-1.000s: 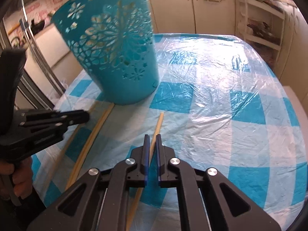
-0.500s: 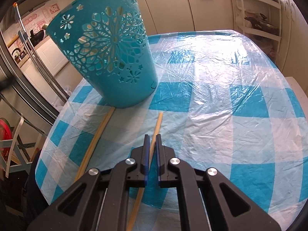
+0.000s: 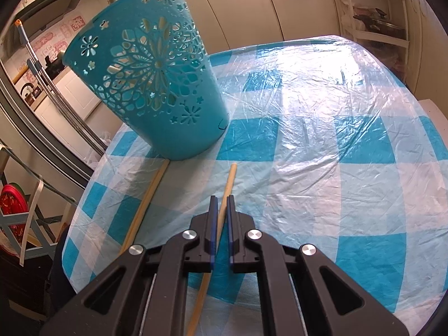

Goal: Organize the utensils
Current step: 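Raise the left tool's chopstick over the basket and open the fingers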

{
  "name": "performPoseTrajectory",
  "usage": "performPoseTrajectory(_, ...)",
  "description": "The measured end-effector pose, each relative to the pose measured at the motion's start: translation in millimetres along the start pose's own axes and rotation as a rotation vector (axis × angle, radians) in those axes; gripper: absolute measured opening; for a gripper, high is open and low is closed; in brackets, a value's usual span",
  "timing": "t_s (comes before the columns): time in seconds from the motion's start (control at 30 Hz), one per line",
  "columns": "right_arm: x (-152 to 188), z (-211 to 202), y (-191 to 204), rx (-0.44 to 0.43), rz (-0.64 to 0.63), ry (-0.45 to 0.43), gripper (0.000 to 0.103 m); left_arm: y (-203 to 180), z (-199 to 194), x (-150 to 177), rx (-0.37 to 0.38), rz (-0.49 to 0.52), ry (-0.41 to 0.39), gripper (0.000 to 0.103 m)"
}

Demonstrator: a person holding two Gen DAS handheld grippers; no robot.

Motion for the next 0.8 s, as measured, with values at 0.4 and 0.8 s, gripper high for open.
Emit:
performPoseTrajectory(0.4,1.7,0.1,6.0,-0.005,0.006,-0.003,0.008,13.5,83.7,45.0,-0.101,0.049,0.016,0.005)
performPoseTrajectory(0.8,1.7,0.1,6.3,-0.005,0.005,-0.003,0.008,23.1,75.9,104.3,-0.112,0.104,0.137,0.007)
Point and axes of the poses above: each gripper's, at about its wrist camera, not at the fingertips, and z roughly the way its jaws point, y to its left, x to its underside, the point moved 9 cm from there along z, roughly the way its jaws point, and after that the axes turned 8 degrees about -y, right-handed, at the moved point
